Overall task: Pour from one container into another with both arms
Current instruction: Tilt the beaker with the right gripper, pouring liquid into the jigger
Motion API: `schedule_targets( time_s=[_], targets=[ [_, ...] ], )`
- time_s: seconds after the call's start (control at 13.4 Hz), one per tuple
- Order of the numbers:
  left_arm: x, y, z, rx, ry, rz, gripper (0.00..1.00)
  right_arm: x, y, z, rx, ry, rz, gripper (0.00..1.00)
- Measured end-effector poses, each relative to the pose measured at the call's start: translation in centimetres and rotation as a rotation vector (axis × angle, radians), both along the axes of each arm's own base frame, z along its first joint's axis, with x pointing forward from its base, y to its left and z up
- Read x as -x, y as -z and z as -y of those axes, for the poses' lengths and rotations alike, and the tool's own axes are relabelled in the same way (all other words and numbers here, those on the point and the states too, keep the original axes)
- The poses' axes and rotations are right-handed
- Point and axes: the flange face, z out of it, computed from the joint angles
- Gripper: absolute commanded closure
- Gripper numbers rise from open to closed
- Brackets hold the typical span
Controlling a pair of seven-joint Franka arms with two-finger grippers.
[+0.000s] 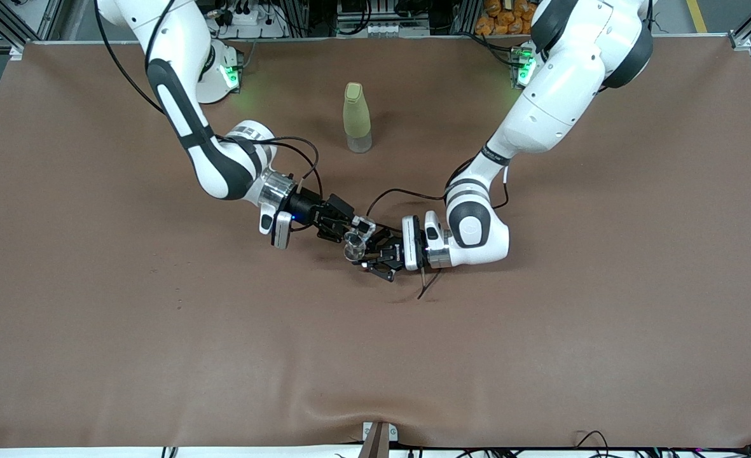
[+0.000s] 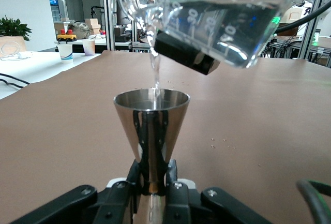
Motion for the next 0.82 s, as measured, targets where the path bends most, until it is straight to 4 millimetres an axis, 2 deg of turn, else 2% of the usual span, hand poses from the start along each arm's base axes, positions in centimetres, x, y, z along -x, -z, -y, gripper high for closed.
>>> schedule_targets(
  time_s=[0.82],
  targets=[
    [0.11,0.41,-0.05,-0.001,-0.003,-0.013,1.0,-0.09,-0.13,-0.06,-0.048,0.02,-0.102,0.85]
  ],
)
